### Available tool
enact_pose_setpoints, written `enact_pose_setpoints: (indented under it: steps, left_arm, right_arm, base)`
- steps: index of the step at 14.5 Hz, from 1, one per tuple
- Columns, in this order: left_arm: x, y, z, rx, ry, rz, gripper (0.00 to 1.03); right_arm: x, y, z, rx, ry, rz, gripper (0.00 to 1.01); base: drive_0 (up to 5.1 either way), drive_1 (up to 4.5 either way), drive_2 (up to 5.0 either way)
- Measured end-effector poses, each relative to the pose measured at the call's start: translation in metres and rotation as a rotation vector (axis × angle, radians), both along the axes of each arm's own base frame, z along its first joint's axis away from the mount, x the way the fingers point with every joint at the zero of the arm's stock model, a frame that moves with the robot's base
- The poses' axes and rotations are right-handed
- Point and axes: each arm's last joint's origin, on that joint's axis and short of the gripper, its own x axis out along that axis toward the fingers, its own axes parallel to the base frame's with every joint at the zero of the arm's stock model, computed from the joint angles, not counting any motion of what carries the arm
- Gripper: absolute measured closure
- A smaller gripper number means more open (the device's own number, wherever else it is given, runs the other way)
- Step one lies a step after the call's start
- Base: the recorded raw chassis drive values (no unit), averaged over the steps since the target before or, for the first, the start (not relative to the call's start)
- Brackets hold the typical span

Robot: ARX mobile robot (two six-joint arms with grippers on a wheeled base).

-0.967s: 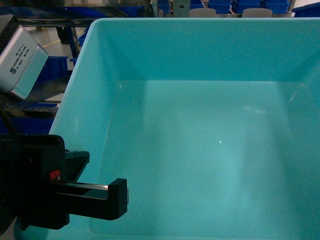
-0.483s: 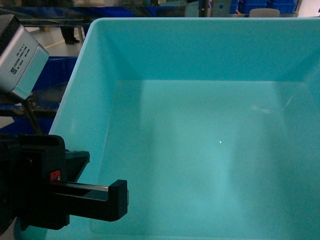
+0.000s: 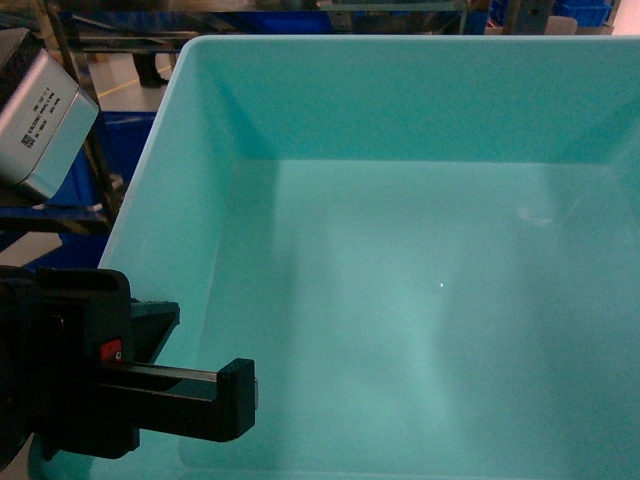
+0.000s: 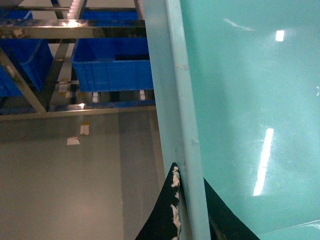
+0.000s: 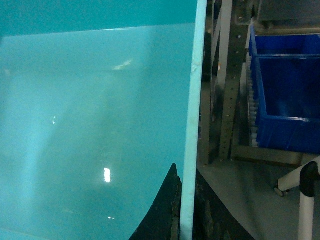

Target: Organize blue bins on left shelf correctly

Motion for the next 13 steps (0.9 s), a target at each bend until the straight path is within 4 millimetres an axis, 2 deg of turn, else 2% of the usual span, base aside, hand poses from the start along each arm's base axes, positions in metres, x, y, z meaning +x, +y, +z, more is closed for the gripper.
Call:
enact_pose_setpoints:
  steps: [7, 10, 13]
  left_arm:
    - [0.0, 0.0002, -0.0001, 0.002, 0.001, 0.001, 1.01]
    - [0.0001, 0.0001, 0.0, 0.001, -0.002, 0.0, 1.01]
    - [-0.0001, 0.0002, -0.0003, 0.002, 0.001, 0.0, 1.01]
  right_arm:
    - [0.0001, 0.0001, 0.0007, 0.0, -0.007, 0.001, 0.99]
    - [-0.0003, 0.0001, -0.0002, 0.0, -0.003, 0.001, 0.99]
    - [-0.0004, 0.0001, -0.0007, 0.001, 0.002, 0.001, 0.99]
  base:
    - [-5.0, 2.44, 2.4]
    - [0.0, 0.0, 0.0]
    - [0.1, 4.39, -4.2]
